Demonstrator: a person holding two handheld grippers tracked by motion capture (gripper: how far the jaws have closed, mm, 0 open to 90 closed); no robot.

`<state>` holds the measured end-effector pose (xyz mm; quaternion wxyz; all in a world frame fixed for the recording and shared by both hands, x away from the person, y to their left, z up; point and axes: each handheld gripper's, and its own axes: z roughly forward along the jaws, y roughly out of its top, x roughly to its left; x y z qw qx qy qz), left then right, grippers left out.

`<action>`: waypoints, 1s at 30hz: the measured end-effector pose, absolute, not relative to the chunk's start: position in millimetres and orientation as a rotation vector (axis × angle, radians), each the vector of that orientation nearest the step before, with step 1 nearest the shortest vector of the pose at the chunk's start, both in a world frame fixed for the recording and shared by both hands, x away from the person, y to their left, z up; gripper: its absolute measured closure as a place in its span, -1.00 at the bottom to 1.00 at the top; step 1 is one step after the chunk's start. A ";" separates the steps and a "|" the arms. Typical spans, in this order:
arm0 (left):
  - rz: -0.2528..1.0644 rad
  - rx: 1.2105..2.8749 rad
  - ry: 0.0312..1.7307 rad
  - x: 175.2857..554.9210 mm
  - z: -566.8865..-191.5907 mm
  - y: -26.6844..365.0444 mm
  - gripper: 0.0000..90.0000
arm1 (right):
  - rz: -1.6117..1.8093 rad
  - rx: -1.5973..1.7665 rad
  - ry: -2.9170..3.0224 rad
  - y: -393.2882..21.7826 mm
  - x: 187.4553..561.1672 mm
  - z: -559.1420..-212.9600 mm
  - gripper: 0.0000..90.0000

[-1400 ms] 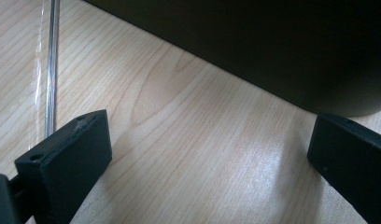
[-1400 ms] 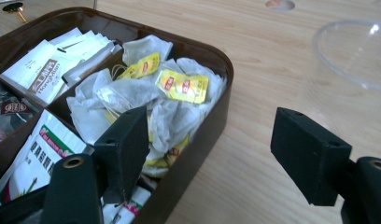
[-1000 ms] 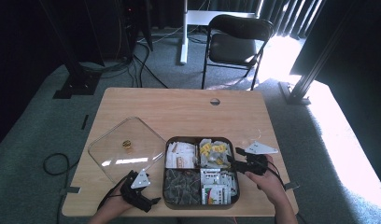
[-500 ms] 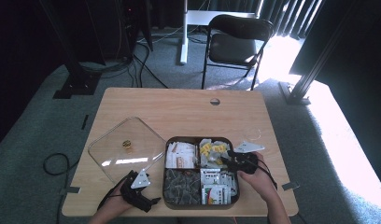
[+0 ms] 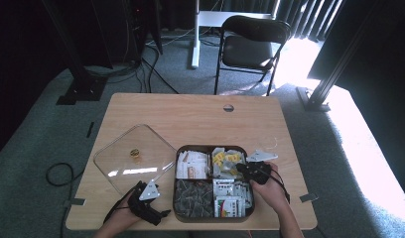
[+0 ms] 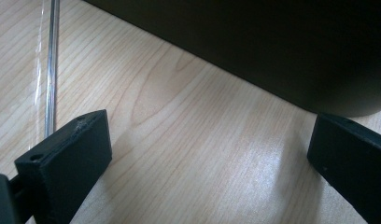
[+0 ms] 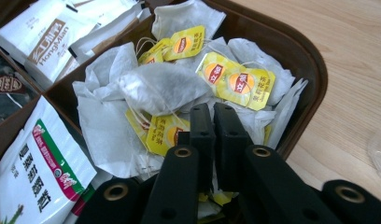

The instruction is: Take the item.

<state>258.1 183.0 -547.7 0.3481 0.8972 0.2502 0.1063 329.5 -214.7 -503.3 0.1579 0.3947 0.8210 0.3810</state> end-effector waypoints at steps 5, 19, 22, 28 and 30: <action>0.275 2.326 0.649 258.1 -547.6 183.0 -1.00 | 1.131 1.136 2.329 -216.6 327.5 -498.0 0.98; 0.276 2.326 0.649 258.1 -547.6 183.0 -1.00 | 1.246 1.106 2.302 -217.2 322.6 -474.8 0.98; 0.277 2.327 0.648 258.2 -547.6 183.1 -1.00 | 1.272 1.110 2.295 -218.3 322.3 -471.1 0.99; 0.277 2.327 0.648 258.2 -547.6 183.0 -1.00 | 1.313 1.113 2.286 -220.8 321.4 -464.7 0.99; 0.277 2.327 0.648 258.2 -547.6 183.0 -1.00 | 1.319 1.114 2.281 -221.1 321.1 -462.5 0.99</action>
